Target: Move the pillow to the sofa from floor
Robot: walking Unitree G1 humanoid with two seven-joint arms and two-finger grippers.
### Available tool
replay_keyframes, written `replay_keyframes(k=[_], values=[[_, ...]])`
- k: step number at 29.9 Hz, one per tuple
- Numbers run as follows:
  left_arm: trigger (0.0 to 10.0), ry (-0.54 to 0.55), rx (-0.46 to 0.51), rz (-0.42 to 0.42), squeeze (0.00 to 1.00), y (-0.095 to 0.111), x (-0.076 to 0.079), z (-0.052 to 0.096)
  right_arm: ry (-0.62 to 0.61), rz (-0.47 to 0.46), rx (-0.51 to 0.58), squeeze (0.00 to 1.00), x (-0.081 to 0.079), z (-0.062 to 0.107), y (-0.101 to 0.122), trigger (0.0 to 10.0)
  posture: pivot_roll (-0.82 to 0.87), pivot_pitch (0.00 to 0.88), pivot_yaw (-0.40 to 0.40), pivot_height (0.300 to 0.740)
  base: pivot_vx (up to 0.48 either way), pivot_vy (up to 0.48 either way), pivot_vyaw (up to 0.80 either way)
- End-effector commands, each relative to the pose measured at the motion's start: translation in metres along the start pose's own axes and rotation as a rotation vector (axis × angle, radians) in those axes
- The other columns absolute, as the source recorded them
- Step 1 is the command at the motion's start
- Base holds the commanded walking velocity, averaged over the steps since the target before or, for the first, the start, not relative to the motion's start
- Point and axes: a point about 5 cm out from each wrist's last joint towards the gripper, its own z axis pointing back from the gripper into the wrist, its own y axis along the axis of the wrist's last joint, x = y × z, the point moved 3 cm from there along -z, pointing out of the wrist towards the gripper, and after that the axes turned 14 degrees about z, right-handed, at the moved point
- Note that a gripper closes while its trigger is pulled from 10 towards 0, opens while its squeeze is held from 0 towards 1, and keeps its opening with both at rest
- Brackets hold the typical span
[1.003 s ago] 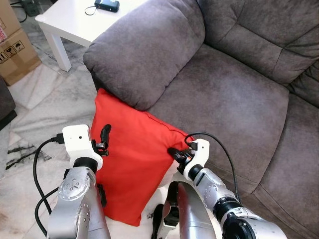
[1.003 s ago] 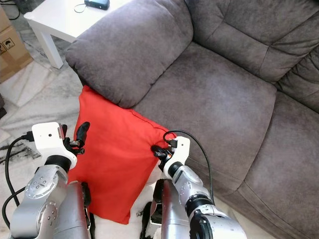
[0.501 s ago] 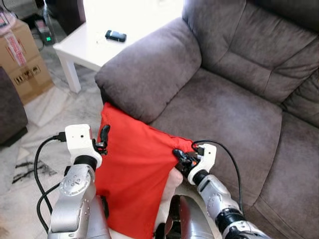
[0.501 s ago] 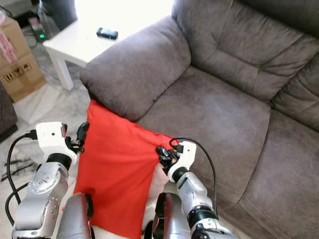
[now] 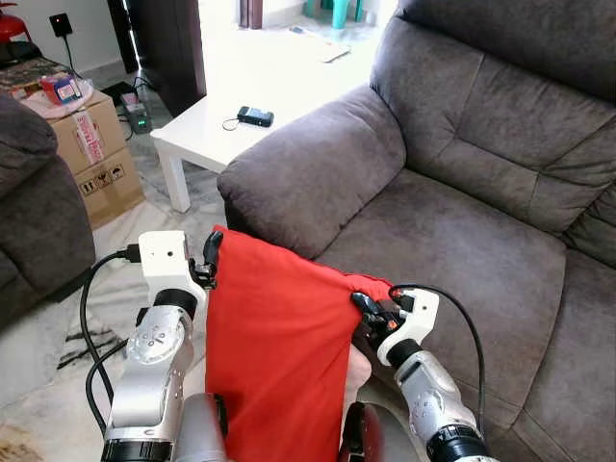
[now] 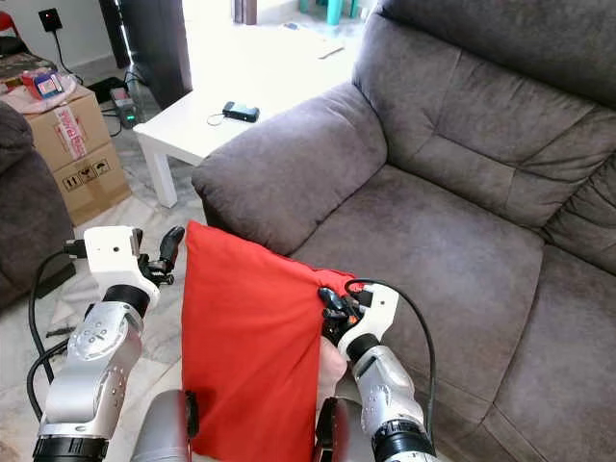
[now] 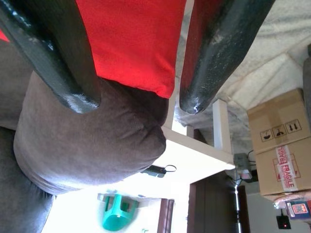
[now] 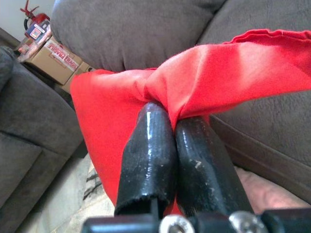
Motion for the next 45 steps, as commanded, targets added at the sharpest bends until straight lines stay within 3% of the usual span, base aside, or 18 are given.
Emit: replay_keyframes(k=[1,11,15,22,34,45], values=[[10.0,-0.020,0.006,0.000,0.00,-0.001,0.003,0.000,-0.018,0.038,0.163,0.00,0.007,-0.002,0.041,10.0,0.18,0.000,-0.143,0.599,0.000,0.000,0.00],[10.0,-0.009,-0.011,-0.021,0.00,-0.003,-0.008,0.003,0.143,0.087,0.156,0.00,0.000,0.010,0.049,10.0,0.18,0.000,-0.141,0.599,0.000,0.000,0.00],[10.0,-0.018,0.003,-0.005,0.00,-0.001,-0.006,0.003,0.125,0.097,0.176,0.00,0.001,0.012,0.054,10.0,0.18,0.000,-0.138,0.599,0.000,0.000,0.00],[10.0,-0.087,-0.004,-0.026,0.00,-0.008,0.012,0.005,0.086,0.077,0.215,0.00,-0.007,0.019,0.056,10.0,0.17,0.000,-0.128,0.599,0.000,0.000,0.00],[10.0,-0.092,0.007,-0.031,0.00,-0.005,0.012,0.003,0.095,0.078,0.235,0.00,-0.019,0.017,0.062,10.0,0.17,0.000,-0.125,0.599,0.000,0.000,0.00],[10.0,-0.092,0.003,-0.029,0.00,-0.006,0.013,0.003,0.085,0.086,0.216,0.00,-0.020,0.017,0.058,10.0,0.17,0.000,-0.125,0.599,0.000,0.000,0.00]])
